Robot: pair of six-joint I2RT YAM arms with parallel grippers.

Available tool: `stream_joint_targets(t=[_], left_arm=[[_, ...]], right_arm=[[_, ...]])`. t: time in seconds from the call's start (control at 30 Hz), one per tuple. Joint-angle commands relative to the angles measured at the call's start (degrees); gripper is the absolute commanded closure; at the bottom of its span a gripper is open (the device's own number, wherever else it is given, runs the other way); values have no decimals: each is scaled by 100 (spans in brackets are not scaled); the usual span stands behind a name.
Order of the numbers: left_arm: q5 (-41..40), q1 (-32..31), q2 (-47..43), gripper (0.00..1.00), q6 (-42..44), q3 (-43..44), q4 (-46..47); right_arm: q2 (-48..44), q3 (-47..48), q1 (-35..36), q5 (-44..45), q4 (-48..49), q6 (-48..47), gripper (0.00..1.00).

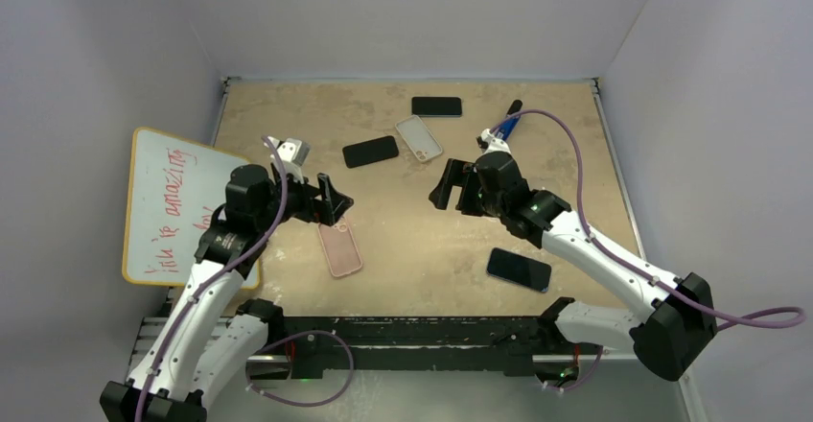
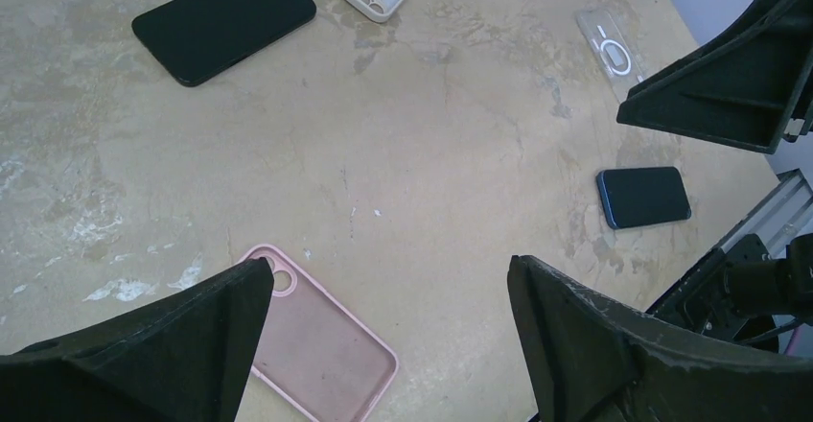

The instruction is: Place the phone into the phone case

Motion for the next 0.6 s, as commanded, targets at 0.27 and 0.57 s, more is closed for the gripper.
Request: stream_joint_targets(t=[0.27,0.57], left_arm=[[-454,13,-236,2,239,200,-160],[-646,13,-350,3,251,93,-143]], right_arm=[[260,354,-20,479,477,-190,1],[1800,1407,-110,1752,1128,-1214,1]])
